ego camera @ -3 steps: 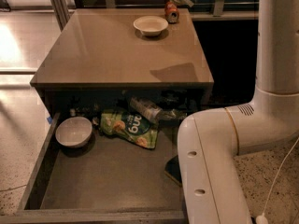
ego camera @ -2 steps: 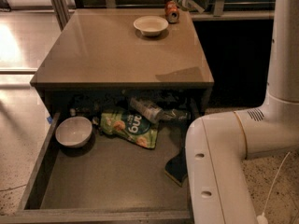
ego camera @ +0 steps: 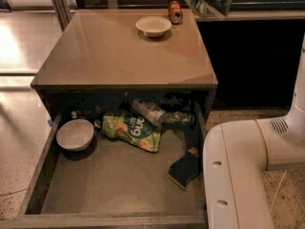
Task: Place green jalapeno chip bag into top drawer
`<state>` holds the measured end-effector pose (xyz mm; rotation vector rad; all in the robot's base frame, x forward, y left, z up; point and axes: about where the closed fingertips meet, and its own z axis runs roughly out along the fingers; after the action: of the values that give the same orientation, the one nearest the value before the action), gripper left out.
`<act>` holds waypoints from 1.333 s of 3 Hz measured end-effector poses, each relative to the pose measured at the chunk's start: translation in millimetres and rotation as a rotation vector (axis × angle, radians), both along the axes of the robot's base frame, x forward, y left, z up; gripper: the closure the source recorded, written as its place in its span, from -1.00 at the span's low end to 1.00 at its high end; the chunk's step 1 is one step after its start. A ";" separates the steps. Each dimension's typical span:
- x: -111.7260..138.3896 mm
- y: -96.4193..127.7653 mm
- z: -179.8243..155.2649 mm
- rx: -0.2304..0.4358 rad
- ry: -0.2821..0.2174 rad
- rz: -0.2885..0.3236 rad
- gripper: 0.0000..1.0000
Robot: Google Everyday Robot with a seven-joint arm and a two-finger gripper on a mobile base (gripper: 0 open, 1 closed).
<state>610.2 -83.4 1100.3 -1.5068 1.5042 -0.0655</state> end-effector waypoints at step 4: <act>-39.3 -19.5 -24.1 0.077 0.040 -0.016 1.00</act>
Offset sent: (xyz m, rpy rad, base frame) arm -0.0172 -0.0216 -0.0158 0.0106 0.0357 -0.0385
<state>570.9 -102.8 1076.2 -1.4423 1.5338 0.0123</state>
